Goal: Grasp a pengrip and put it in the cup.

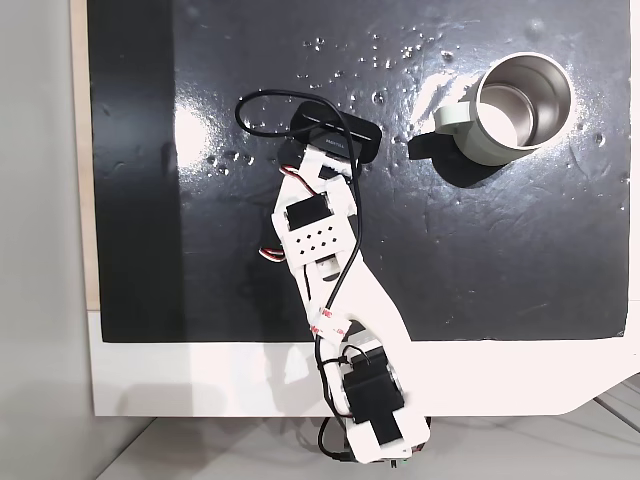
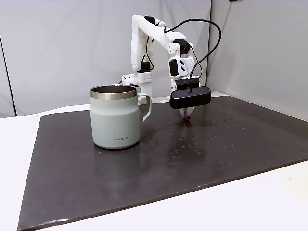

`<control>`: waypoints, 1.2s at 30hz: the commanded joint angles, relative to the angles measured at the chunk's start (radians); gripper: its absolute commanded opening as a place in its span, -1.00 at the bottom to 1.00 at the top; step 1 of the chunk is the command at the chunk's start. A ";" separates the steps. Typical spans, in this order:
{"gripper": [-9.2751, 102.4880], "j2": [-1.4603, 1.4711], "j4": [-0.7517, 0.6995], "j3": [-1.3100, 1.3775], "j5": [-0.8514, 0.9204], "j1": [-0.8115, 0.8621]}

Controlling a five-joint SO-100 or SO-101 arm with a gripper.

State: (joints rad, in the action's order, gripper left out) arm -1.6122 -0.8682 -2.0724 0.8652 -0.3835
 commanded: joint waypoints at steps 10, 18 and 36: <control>-0.83 -0.193 -0.393 0.333 -0.011 0.123; -0.83 -0.225 -0.669 0.666 0.091 0.298; -0.84 -0.067 -0.660 1.066 0.350 0.710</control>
State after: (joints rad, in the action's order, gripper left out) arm -1.6782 -1.5984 -1.0845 1.1965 0.2884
